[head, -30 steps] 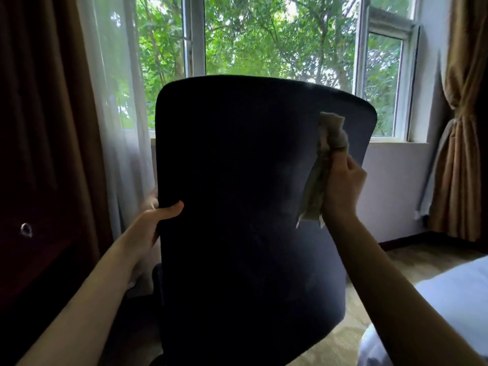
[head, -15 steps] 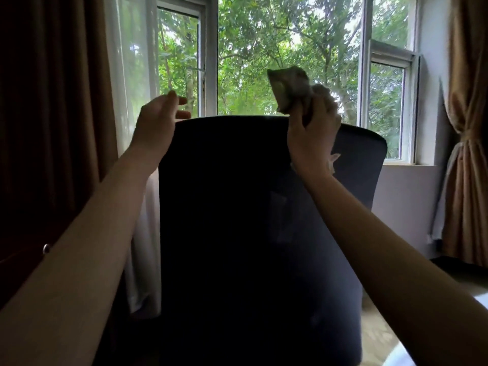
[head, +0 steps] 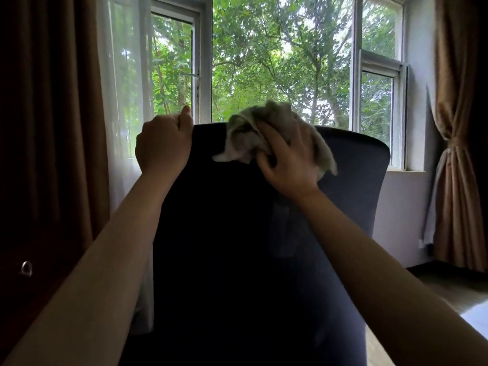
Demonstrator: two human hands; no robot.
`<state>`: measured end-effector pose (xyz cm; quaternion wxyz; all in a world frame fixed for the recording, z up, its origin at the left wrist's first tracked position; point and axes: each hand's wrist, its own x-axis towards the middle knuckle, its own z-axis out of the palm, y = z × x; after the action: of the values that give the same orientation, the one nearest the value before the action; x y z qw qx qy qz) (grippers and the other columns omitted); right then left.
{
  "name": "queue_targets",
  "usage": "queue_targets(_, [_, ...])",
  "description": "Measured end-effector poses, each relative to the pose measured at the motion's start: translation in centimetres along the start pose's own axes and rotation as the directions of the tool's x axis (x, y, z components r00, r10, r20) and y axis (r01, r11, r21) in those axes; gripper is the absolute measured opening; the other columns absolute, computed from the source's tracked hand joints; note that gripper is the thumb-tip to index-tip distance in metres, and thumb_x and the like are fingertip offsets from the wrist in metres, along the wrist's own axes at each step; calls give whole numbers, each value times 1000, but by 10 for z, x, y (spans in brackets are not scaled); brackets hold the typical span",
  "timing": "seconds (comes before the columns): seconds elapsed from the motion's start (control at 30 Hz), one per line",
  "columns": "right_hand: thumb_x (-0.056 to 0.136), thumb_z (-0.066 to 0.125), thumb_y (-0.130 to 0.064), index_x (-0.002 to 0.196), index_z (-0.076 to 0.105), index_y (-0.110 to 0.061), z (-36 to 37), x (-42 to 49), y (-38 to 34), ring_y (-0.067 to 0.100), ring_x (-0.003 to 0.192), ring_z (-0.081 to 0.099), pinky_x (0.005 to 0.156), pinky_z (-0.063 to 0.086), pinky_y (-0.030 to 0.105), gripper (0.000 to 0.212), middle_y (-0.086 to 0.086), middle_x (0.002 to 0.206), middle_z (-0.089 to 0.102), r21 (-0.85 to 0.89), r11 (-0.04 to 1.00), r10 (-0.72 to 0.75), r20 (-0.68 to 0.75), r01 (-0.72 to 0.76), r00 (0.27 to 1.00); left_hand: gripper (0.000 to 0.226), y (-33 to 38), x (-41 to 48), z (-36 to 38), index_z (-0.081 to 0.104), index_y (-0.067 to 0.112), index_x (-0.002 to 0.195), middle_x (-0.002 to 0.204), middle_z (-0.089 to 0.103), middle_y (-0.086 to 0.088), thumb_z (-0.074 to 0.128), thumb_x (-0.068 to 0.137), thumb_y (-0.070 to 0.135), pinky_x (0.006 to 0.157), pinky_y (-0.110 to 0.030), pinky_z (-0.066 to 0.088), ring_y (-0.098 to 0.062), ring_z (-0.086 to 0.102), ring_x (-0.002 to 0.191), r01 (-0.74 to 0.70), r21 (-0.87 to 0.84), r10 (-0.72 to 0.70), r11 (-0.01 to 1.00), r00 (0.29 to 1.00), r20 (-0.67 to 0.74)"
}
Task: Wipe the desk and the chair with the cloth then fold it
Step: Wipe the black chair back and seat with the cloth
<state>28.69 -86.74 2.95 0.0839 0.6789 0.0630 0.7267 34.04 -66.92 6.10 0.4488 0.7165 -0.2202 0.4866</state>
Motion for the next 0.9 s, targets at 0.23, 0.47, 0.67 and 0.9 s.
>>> queue_targets(0.23, [86, 28, -42, 133, 50, -8, -24, -20, 100, 38, 124, 41, 102, 30, 39, 61, 23, 138, 45, 31, 717, 692, -143, -696, 707, 53, 0, -1, -3, 36, 17, 54, 58, 43, -3, 31, 100, 43, 66, -32, 31, -30, 48, 71, -2, -14, 2, 1000, 1000, 30])
queue_targets(0.47, [82, 27, -46, 126, 56, -10, -20, 0, 48, 39, 120, 43, 96, 34, 40, 64, 26, 130, 50, 60, 708, 705, -101, -703, 702, 47, 8, -5, -4, 58, 11, 77, 90, 63, -22, 30, 100, 40, 74, -36, 35, -40, 57, 93, -28, 20, 28, 999, 1000, 8])
queue_targets(0.67, [78, 48, -29, 115, 65, -5, 3, 6, -73, 43, 116, 44, 98, 32, 44, 48, 30, 121, 56, 108, 992, -62, 9, 61, 998, 51, 6, -4, -3, 68, 7, 103, 104, 63, -25, 34, 99, 44, 77, -40, 40, -44, 56, 102, -48, 72, 47, 996, 999, 15])
queue_targets(0.9, [80, 43, -36, 123, 61, -7, 1, 5, -45, 55, 120, 43, 95, 38, 59, 55, 37, 123, 51, -1, 979, -204, 131, 206, 970, 52, 4, -1, -4, 68, 4, 95, 98, 62, -28, 34, 99, 43, 77, -40, 39, -45, 55, 99, -41, 32, 40, 999, 999, 35])
